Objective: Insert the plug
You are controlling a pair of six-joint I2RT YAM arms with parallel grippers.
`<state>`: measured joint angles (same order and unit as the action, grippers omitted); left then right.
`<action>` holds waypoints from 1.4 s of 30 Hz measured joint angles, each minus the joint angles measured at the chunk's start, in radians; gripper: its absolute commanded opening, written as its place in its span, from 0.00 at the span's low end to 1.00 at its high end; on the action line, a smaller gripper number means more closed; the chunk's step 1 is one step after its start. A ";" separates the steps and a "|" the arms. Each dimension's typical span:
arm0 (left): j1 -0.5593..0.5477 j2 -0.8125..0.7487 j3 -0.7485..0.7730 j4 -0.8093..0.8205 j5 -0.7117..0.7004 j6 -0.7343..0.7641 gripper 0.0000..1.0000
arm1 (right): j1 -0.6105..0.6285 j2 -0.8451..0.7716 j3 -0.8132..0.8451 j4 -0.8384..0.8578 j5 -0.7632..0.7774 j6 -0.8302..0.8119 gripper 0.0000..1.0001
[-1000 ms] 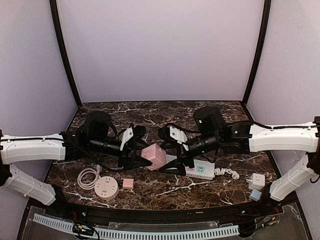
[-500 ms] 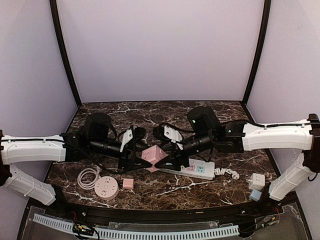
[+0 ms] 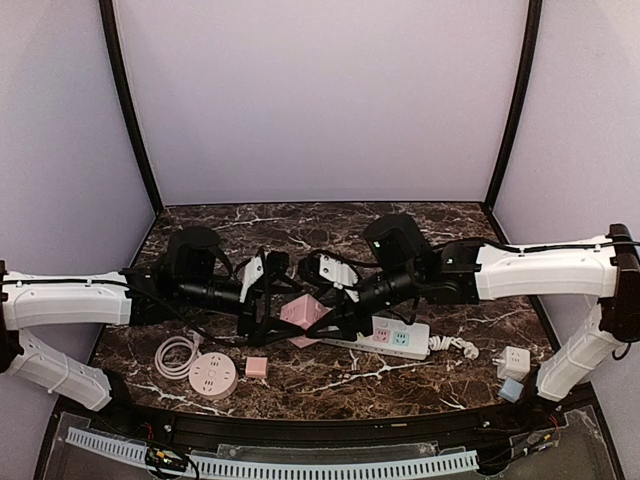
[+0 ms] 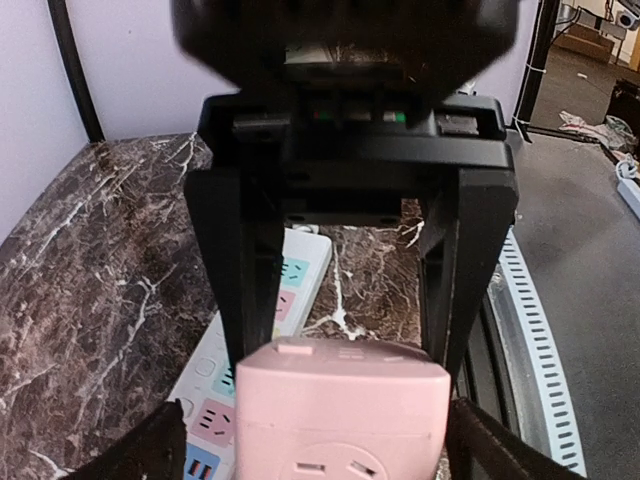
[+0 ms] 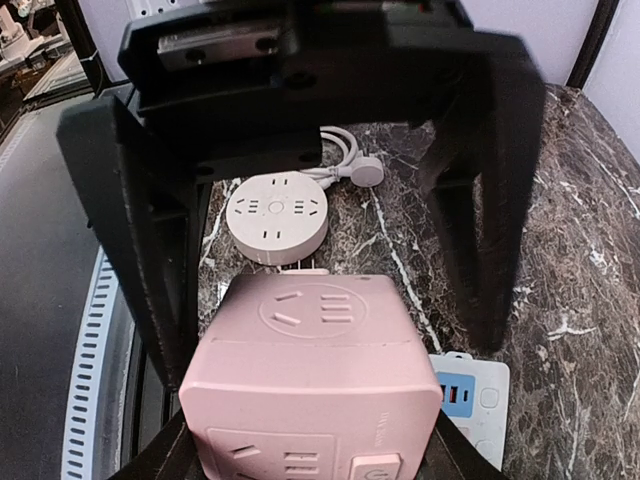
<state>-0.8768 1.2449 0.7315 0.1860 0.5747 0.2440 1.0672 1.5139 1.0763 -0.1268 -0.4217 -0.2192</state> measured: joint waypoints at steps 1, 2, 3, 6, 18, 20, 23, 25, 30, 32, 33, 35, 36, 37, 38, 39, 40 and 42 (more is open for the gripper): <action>0.000 -0.003 -0.001 0.008 -0.010 -0.006 0.98 | 0.003 0.006 0.005 -0.009 0.005 -0.001 0.18; 0.000 -0.008 -0.003 0.019 -0.017 -0.010 0.98 | 0.006 0.010 0.011 -0.018 0.012 -0.004 0.18; 0.000 -0.016 -0.007 0.026 -0.024 -0.013 0.99 | 0.006 0.013 0.018 -0.036 0.023 -0.007 0.18; 0.000 -0.050 -0.021 0.029 -0.061 -0.023 0.99 | 0.004 0.014 0.041 -0.095 0.056 -0.012 0.17; 0.000 -0.236 -0.114 0.023 -0.238 -0.082 0.99 | -0.068 0.068 0.226 -0.370 0.163 -0.030 0.14; 0.000 -0.242 -0.117 0.022 -0.283 -0.105 0.99 | -0.074 0.094 0.268 -0.423 0.194 -0.031 0.14; 0.000 -0.242 -0.119 0.022 -0.370 -0.142 0.99 | -0.080 0.131 0.317 -0.501 0.233 -0.029 0.14; 0.000 -0.242 -0.120 0.021 -0.442 -0.166 0.99 | -0.087 0.156 0.341 -0.551 0.257 -0.025 0.12; 0.000 -0.241 -0.130 0.023 -0.618 -0.224 0.99 | -0.107 0.229 0.408 -0.669 0.316 -0.008 0.12; 0.000 -0.235 -0.134 0.023 -0.674 -0.245 0.99 | -0.108 0.264 0.444 -0.718 0.341 -0.003 0.12; 0.000 -0.231 -0.136 0.023 -0.705 -0.254 0.99 | -0.109 0.279 0.460 -0.737 0.353 -0.003 0.12; 0.000 -0.229 -0.143 0.023 -0.766 -0.267 0.99 | -0.111 0.307 0.489 -0.772 0.372 0.002 0.12; 0.000 -0.229 -0.146 0.022 -0.795 -0.274 0.99 | -0.112 0.319 0.502 -0.788 0.378 0.005 0.12; 0.000 -0.230 -0.150 0.022 -0.822 -0.279 0.99 | -0.112 0.330 0.515 -0.803 0.385 0.008 0.12; 0.000 -0.232 -0.154 0.022 -0.846 -0.283 0.99 | -0.112 0.338 0.524 -0.816 0.392 0.011 0.12; 0.000 -0.234 -0.159 0.024 -0.867 -0.286 0.99 | -0.112 0.344 0.531 -0.829 0.397 0.014 0.12; 0.000 -0.239 -0.169 0.024 -0.891 -0.290 0.99 | -0.112 0.347 0.536 -0.840 0.399 0.016 0.12; 0.000 -0.251 -0.187 0.028 -0.927 -0.294 0.99 | -0.112 0.352 0.547 -0.862 0.404 0.018 0.12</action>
<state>-0.8768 0.9939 0.5442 0.2138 -0.3527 -0.0505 0.9554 1.8664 1.6238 -0.9890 -0.0174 -0.2016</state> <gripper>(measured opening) 0.987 0.573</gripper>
